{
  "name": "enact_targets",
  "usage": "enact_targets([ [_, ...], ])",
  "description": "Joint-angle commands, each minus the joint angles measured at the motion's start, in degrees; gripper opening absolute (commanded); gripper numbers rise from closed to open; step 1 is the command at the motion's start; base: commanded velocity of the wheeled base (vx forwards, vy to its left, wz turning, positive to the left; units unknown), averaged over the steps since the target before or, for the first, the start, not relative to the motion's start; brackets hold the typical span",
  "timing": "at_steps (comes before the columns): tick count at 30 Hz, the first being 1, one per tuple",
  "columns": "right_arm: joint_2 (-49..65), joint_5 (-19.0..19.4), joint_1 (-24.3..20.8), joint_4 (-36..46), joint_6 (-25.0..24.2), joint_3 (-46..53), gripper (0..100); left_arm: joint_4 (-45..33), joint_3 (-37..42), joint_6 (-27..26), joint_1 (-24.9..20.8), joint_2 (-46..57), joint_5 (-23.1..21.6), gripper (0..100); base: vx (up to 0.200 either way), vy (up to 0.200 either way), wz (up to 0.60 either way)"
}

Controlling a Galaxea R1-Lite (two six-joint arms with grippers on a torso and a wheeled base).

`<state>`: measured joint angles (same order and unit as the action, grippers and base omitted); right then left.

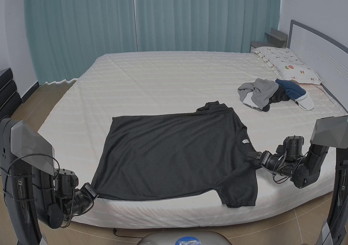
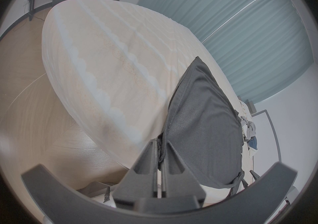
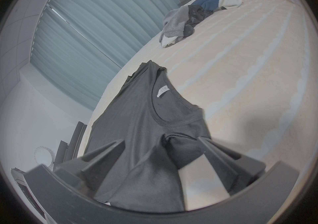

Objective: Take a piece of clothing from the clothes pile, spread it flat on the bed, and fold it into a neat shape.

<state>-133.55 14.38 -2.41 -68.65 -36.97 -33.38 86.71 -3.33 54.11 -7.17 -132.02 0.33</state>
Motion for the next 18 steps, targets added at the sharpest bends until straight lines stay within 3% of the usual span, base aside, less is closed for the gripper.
enact_targets([
  [1,3.7,1.1,2.4,-0.3,0.1,4.5,100,0.0,0.0,0.0,0.0,-0.1,0.0,0,0.0,0.0,0.0],
  [4,4.9,2.6,2.9,-0.3,0.1,6.1,100,0.0,0.0,0.0,0.0,-0.1,0.0,0,0.0,0.0,0.0],
  [5,7.0,6.5,3.5,-0.5,0.4,10.0,100,0.0,0.0,0.0,0.0,-0.1,0.0,0,0.0,0.0,0.0],
  [7,7.8,8.5,3.7,-0.5,2.0,12.5,100,0.0,0.1,0.0,0.0,-0.1,0.0,0,0.0,0.0,0.0],
  [14,6.8,10.5,2.2,-0.5,7.8,16.9,100,0.0,0.0,0.0,0.0,-0.1,0.0,0,0.0,0.0,0.0],
  [18,5.6,10.5,0.7,-0.9,8.6,16.6,100,0.0,0.0,-0.1,0.0,-0.1,0.0,0,0.0,0.0,0.0],
])
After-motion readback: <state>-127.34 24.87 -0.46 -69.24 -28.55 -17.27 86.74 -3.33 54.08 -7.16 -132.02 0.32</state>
